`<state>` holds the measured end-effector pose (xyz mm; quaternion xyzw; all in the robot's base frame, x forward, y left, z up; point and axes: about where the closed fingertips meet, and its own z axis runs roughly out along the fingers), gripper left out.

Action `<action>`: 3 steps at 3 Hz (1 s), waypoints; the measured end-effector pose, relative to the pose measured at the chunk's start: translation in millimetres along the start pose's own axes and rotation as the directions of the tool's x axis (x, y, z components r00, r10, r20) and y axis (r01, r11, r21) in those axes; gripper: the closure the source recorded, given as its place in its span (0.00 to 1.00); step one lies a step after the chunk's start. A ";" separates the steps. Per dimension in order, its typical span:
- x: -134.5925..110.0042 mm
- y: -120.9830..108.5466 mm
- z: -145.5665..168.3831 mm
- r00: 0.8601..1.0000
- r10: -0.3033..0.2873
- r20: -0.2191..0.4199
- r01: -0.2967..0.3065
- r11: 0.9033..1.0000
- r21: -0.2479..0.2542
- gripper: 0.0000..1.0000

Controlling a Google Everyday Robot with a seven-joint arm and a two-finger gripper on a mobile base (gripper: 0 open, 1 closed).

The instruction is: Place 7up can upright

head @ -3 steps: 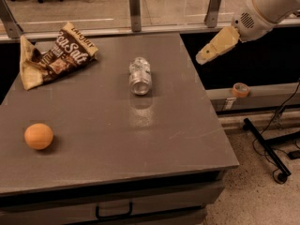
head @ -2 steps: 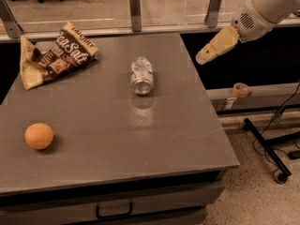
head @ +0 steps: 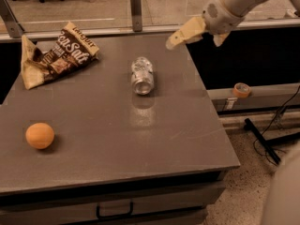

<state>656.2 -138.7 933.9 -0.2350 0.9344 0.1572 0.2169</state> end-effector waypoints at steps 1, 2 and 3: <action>-39.0 32.5 33.4 0.989 0.133 -0.057 -0.134 0.991 -0.013 0.00; -63.8 66.0 58.4 0.962 0.244 -0.121 -0.242 0.970 0.032 0.00; -69.4 90.6 80.9 0.913 0.365 -0.180 -0.350 0.930 0.111 0.00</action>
Offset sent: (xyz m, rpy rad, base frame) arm 0.0489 0.1686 0.0018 0.0776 0.4467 -0.6580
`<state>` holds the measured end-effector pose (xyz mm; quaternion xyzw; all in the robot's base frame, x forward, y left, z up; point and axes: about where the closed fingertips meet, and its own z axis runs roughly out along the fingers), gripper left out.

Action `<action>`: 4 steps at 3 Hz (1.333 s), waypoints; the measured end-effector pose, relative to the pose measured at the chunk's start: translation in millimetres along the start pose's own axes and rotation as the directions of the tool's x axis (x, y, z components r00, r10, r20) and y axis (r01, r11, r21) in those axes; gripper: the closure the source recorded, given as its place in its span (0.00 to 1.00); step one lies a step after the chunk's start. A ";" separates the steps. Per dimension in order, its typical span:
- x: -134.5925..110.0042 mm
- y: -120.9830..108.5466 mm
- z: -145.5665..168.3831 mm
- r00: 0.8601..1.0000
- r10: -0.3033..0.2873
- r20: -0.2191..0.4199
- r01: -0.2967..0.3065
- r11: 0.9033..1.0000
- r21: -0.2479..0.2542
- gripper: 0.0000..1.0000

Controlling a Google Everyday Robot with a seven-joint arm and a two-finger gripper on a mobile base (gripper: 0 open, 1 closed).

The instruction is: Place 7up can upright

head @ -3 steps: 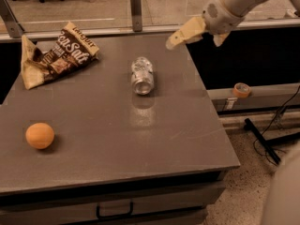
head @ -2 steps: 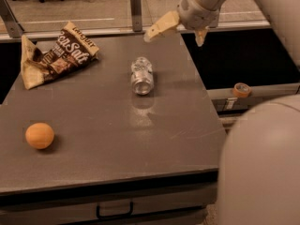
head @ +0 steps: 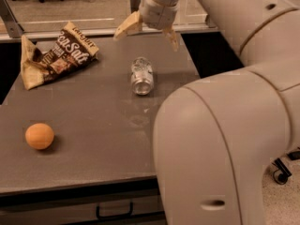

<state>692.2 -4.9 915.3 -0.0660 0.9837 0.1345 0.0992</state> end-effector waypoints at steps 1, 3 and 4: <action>7.4 15.6 23.9 0.990 0.133 -0.054 -0.129 0.989 0.078 0.00; 27.8 27.8 53.8 0.974 0.209 -0.088 -0.195 0.969 0.151 0.00; 36.7 21.0 58.6 0.980 0.182 -0.080 -0.168 0.974 0.155 0.17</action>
Offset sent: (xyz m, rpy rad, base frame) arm -0.0336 0.0497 -0.0606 -0.1810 0.2046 -0.2650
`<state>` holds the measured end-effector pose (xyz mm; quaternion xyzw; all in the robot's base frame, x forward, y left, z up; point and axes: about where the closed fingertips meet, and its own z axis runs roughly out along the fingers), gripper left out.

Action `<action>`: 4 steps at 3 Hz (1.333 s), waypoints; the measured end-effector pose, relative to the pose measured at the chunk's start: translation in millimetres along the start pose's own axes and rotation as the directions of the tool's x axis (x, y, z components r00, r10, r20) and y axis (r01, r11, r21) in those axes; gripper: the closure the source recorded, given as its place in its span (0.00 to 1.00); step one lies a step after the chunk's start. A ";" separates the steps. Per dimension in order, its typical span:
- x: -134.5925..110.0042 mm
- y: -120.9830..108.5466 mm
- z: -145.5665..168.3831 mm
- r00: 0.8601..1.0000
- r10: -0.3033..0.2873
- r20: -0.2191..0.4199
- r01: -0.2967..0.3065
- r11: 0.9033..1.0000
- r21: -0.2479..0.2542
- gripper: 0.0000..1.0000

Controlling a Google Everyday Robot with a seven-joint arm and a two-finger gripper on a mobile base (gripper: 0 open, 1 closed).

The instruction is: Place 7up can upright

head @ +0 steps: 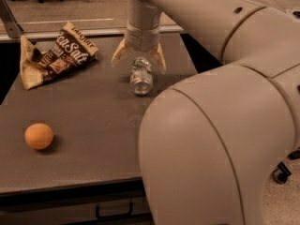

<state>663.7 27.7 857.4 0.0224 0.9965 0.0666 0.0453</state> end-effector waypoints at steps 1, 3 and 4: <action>3.6 -5.5 5.0 0.999 -0.042 0.025 0.042 0.999 0.027 0.41; -0.5 -4.9 -13.1 0.977 -0.158 0.143 0.163 0.986 -0.020 0.88; 18.0 -7.1 -41.8 0.931 -0.245 0.272 0.290 0.946 -0.143 1.00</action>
Offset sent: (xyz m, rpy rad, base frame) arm 0.0019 -0.0055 -0.0077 -0.0966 -0.0954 0.1037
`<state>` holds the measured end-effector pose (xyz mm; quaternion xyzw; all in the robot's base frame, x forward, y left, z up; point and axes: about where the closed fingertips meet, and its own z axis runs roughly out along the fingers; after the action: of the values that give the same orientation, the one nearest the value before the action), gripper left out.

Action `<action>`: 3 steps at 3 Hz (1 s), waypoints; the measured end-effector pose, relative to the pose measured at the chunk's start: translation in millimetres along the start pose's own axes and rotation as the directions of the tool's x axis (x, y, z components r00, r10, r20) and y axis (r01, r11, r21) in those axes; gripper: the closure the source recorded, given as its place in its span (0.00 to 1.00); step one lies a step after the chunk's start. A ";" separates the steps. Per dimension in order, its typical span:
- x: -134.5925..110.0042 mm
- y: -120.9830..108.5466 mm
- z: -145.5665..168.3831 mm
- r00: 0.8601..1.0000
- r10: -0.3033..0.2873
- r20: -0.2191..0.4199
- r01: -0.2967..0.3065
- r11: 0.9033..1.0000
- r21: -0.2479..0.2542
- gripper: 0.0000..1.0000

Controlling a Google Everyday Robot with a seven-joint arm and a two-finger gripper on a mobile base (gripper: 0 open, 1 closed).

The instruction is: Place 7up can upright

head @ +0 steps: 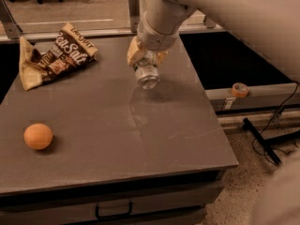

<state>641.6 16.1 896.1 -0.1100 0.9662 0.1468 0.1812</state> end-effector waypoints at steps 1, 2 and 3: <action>19.5 1.5 -24.3 0.990 -0.059 0.128 0.077 0.987 -0.139 1.00; 23.6 13.5 -40.0 0.954 -0.096 0.283 0.164 0.959 -0.230 1.00; 5.4 35.0 -59.3 0.884 -0.099 0.458 0.252 0.925 -0.285 1.00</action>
Offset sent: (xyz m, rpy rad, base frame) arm 0.0180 0.0157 0.1657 0.4320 -1.1540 0.3772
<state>608.5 28.7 955.5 -0.1919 0.8474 0.3132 0.3835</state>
